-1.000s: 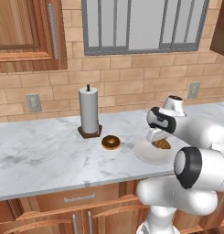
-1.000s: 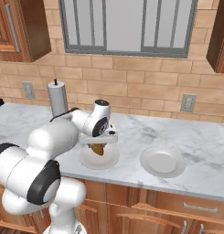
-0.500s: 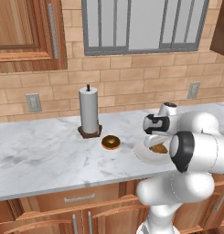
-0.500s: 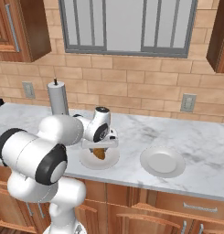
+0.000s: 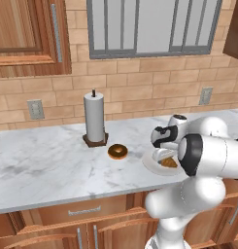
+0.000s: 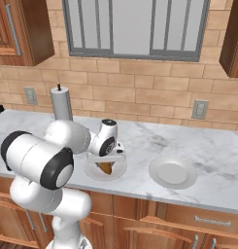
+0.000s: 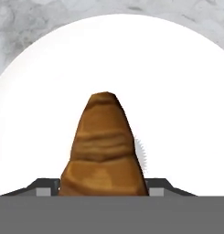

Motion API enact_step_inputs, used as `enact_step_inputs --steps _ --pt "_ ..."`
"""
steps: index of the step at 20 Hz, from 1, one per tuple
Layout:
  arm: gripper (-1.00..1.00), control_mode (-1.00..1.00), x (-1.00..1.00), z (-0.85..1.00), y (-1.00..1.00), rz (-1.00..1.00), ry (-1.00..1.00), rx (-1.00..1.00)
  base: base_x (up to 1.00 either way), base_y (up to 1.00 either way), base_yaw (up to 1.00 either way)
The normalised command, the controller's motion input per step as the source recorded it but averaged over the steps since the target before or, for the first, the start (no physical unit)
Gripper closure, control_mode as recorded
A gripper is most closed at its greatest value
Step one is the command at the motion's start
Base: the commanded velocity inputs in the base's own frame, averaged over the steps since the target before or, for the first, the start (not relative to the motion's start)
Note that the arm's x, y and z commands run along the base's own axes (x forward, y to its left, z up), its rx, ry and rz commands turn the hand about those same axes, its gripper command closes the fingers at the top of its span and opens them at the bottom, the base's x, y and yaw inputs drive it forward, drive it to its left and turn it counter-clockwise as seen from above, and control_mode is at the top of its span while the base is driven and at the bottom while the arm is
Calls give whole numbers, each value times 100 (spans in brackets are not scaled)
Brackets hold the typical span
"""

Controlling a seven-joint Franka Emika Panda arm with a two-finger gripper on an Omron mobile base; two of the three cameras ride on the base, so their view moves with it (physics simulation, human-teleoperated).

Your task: Place the pastries on the plates.

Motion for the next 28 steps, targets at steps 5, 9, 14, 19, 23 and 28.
enact_step_inputs --steps 5,9,14,19,23,28 --pt "100 -100 0 -13 0 0 0 0 0 0 0" --pt "-100 -100 0 0 0 0 0 0 0 0 0" --pt "-100 -100 0 0 0 0 0 0 0 0 0" --pt "-100 -100 0 0 0 0 0 0 0 0 0" --pt "-100 -100 0 13 0 0 0 0 0 0 0" --pt "-100 -100 0 27 0 0 0 0 0 0 0"
